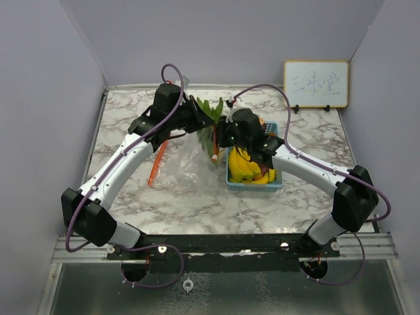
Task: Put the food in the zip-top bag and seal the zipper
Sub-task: Place the fake vegetable in the zipper food storage bag.
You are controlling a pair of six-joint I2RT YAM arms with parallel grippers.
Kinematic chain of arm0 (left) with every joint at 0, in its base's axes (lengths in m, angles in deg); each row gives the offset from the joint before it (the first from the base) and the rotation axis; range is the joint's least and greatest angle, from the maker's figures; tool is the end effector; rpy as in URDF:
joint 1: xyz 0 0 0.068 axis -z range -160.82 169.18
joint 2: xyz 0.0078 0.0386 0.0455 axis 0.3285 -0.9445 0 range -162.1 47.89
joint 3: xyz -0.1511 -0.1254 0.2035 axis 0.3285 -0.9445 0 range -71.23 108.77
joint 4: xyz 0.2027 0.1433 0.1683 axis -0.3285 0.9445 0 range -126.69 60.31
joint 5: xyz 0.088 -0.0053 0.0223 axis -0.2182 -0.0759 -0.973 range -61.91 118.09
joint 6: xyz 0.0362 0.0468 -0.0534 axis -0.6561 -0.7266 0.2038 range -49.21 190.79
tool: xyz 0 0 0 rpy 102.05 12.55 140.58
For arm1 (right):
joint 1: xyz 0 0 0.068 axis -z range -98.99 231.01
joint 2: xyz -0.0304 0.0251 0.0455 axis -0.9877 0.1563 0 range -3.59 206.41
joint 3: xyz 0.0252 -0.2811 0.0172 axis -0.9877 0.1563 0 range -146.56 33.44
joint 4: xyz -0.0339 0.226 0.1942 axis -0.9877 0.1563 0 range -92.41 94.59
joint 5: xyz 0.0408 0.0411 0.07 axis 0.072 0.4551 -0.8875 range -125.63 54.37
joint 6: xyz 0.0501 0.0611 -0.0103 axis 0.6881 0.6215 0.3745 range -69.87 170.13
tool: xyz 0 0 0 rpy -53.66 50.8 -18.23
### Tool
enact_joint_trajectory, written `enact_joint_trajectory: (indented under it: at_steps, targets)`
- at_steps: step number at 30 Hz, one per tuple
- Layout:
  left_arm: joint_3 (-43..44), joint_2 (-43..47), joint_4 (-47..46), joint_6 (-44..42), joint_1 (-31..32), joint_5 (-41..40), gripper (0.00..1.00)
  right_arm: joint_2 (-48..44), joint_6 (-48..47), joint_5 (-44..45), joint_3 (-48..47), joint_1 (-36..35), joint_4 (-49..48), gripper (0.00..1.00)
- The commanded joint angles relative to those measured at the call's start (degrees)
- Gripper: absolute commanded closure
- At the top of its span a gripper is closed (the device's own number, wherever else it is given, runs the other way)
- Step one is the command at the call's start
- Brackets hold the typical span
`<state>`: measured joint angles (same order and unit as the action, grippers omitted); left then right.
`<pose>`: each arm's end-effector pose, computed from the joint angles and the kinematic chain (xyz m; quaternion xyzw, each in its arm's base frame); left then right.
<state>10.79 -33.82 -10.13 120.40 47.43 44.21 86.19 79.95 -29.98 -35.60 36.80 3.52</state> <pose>0.3357 -0.2021 0.3846 -0.0830 0.8400 -0.4211 0.3318 0.3161 0.2981 0.2788 -0.0808 0.8467 0.2821 0.4439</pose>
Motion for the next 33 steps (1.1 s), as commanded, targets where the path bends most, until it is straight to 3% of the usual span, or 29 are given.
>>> enact_joint_trajectory:
  at_steps: [1,5,8,22,27,33]
  targets:
    - [-4.01,2.30,-9.37,-2.31,0.05,1.99,1.00,-3.70,-0.08,-12.61,0.60,-0.35,-6.64,0.98]
    - [-4.07,2.31,-7.84,-7.49,0.05,0.57,1.00,-5.33,0.30,-22.27,1.23,-0.35,-4.33,0.98]
    - [-3.12,2.70,-4.34,-11.30,0.05,-3.47,1.00,-8.57,2.63,-24.31,4.50,-0.33,-3.80,0.98]
    - [-11.72,9.33,-7.96,-15.76,-0.21,-3.73,1.00,-12.78,2.76,-13.65,3.10,2.52,3.48,0.98]
    - [-12.23,5.20,-13.76,-15.93,-0.21,-3.00,1.00,-12.68,-2.85,-7.69,-0.64,4.00,8.32,0.98]
    - [-11.49,-0.67,-22.28,-17.06,-0.21,0.77,1.00,-12.30,-1.97,-10.64,0.85,4.39,8.26,0.98]
